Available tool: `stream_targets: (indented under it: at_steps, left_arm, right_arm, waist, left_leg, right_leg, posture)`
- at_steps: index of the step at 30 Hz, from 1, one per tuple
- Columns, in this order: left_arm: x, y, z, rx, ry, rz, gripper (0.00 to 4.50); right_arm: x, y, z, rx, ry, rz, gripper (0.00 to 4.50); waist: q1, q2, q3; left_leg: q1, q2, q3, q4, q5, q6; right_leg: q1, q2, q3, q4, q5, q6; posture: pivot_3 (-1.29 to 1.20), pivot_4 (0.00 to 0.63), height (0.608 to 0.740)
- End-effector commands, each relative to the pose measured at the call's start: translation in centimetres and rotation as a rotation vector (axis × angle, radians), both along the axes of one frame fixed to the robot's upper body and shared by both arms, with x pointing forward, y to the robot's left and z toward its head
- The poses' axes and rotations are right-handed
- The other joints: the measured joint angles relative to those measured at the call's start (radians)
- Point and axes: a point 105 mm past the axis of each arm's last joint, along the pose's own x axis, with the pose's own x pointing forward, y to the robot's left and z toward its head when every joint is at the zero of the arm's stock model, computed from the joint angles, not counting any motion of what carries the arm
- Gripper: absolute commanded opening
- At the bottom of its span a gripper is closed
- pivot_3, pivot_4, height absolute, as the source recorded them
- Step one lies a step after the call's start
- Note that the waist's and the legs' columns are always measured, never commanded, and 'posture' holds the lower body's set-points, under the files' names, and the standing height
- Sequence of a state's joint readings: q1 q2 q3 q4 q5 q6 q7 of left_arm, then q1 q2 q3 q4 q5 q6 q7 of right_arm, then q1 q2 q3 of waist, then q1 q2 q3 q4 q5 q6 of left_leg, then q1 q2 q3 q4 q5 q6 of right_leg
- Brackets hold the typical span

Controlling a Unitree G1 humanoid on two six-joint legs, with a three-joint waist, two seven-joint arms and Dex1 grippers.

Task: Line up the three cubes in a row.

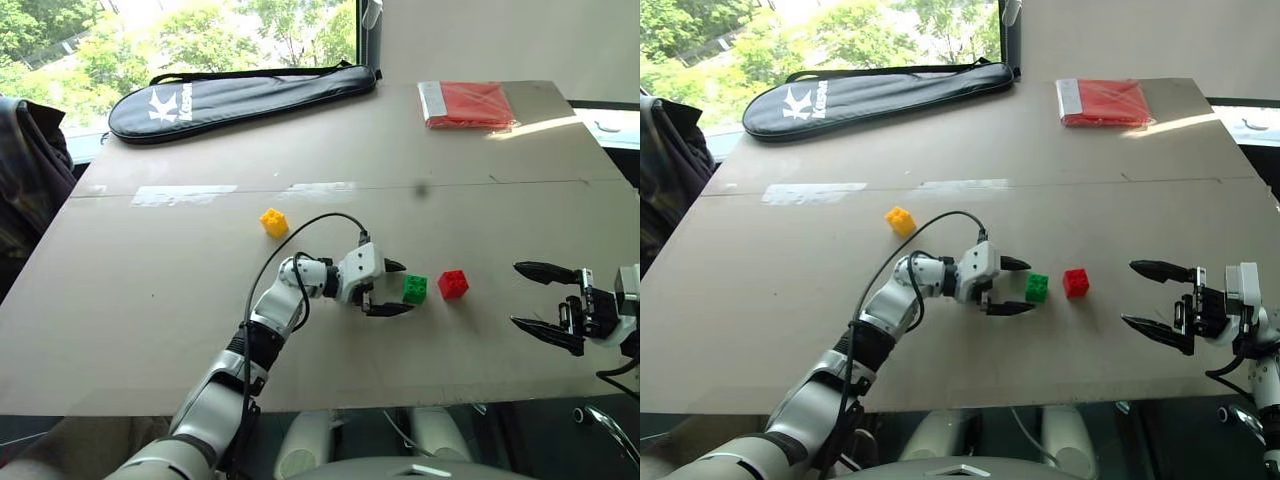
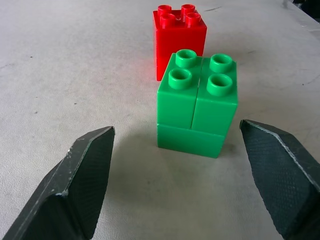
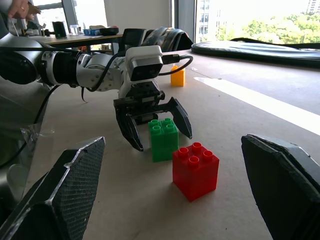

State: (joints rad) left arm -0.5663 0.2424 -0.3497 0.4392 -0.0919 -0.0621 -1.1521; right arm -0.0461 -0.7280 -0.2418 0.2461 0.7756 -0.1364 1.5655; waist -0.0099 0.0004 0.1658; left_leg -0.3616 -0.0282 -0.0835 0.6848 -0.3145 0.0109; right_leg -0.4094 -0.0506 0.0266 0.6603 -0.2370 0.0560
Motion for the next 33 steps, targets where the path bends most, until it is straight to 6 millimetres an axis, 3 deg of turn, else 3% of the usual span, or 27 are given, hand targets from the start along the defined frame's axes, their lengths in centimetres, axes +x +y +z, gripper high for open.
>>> stream_targets:
  at_steps: [1,13,21,33]
  left_arm:
    - [0.0,-0.4,-0.3,0.002,0.013,-0.008,4.14]
    - [0.0,-2.1,-0.6,-0.011,-0.002,0.035,4.14]
    - [-1.1,-3.1,-1.0,-0.033,-0.006,0.055,4.14]
    - [-1.6,-2.0,-0.6,-0.054,0.006,0.038,4.14]
  right_arm:
    - [-0.5,0.0,0.5,-0.018,-0.038,0.045,4.50]
    - [-0.8,0.0,0.4,-0.018,-0.035,0.042,4.50]
    - [-0.9,0.0,0.5,-0.021,-0.039,0.040,4.50]
    - [-0.7,-0.1,0.6,-0.029,-0.034,0.043,4.50]
  waist:
    - [0.001,0.000,0.000]
    - [0.006,0.000,0.000]
    - [0.011,0.001,0.000]
    - [0.006,0.001,0.000]
  left_leg:
    - [0.000,0.000,0.000,0.000,0.000,0.000]
    - [0.000,-0.001,-0.001,0.001,0.000,0.000]
    - [0.001,-0.001,-0.002,0.001,0.000,0.000]
    - [0.001,-0.001,-0.002,0.001,0.000,0.000]
  right_leg:
    - [0.000,0.000,0.000,0.000,0.000,0.000]
    - [0.001,-0.001,-0.001,0.000,0.000,0.000]
    - [0.003,-0.002,-0.001,-0.001,0.000,0.000]
    - [0.003,-0.001,-0.002,-0.001,0.000,0.000]
  posture:
    - [0.00,0.150,0.740]
    - [0.00,0.150,0.740]
    - [0.00,0.150,0.740]
    - [0.00,0.150,0.740]
